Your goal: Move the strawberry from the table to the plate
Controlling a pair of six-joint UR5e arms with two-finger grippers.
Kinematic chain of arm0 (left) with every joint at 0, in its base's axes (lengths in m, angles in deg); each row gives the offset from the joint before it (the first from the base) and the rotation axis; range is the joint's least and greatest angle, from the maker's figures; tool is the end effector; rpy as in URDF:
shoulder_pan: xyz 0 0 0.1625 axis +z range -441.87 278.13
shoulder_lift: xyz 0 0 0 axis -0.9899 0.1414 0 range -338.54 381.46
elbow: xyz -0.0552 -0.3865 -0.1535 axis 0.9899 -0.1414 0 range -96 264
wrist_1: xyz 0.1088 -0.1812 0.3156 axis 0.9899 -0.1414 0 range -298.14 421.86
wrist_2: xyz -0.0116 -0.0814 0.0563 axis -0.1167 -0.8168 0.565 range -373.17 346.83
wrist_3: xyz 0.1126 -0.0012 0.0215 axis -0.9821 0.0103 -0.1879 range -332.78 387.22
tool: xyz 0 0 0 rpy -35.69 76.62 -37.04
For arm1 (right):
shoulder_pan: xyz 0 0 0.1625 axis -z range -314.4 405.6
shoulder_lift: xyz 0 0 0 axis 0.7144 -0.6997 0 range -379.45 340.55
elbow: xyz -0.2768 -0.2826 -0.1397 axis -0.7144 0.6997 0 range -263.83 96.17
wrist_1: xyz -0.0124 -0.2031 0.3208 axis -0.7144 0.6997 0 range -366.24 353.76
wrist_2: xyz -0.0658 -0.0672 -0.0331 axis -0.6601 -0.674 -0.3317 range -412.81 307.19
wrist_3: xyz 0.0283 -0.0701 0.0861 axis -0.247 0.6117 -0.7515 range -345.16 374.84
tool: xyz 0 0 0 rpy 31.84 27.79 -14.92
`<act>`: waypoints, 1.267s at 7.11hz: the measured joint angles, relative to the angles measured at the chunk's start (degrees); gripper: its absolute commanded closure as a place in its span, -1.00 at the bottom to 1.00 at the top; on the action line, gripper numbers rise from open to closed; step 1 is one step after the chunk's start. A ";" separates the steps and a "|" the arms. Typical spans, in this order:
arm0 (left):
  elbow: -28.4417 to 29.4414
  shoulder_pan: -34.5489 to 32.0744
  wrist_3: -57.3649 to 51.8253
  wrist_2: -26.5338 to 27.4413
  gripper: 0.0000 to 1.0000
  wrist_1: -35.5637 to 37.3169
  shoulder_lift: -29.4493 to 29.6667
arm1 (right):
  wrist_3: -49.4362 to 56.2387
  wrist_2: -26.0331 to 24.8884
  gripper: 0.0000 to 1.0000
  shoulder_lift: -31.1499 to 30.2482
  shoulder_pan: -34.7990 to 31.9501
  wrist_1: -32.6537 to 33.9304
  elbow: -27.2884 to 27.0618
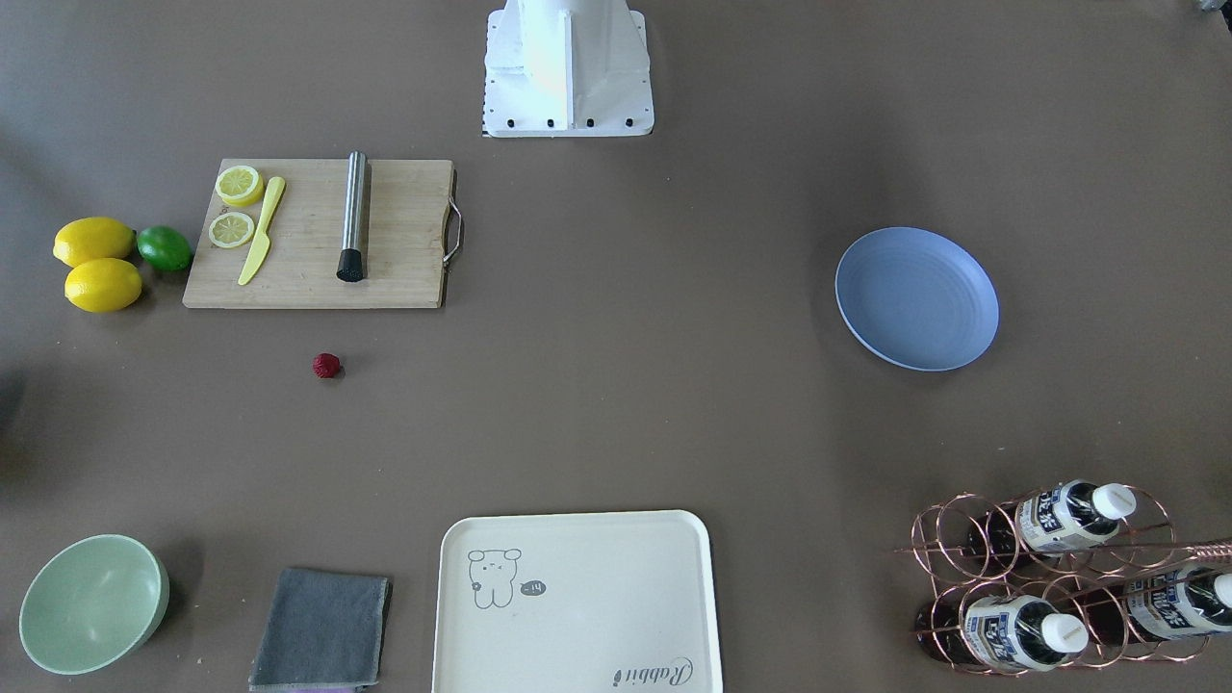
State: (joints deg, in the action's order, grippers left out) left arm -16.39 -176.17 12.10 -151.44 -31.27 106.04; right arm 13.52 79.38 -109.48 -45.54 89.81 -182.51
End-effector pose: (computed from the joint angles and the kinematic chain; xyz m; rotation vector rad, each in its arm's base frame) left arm -0.0794 -0.4193 0.6108 0.2735 0.8085 0.2368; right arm 0.0653 -0.4537 0.6088 0.0420 -0.7364 0.0243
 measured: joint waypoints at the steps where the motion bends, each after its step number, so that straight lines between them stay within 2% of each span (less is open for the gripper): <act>1: 0.28 -0.01 0.19 -0.36 -0.96 -0.07 0.02 | 0.02 0.00 -0.99 -0.30 0.00 -1.39 0.21; 4: 0.04 0.11 3.27 -2.02 -0.96 -1.25 -0.11 | 0.11 1.72 -1.00 -0.54 0.07 -2.65 0.31; 6: 0.25 2.25 8.94 -4.61 -0.96 -4.79 -0.37 | 0.09 3.17 -1.00 -0.48 0.17 -2.84 -0.05; 8: 0.80 7.72 20.55 -4.83 -0.96 -15.18 -1.41 | 0.03 3.40 -1.00 -0.33 0.66 -3.82 -0.07; 9: 1.64 11.39 28.86 -4.51 -0.96 -22.60 -1.91 | 0.01 3.44 -1.00 -0.28 0.94 -4.12 -0.05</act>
State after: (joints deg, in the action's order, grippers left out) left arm -14.74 -164.78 40.96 -155.96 -53.86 104.13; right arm 13.53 82.82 -109.76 -44.60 85.69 -182.56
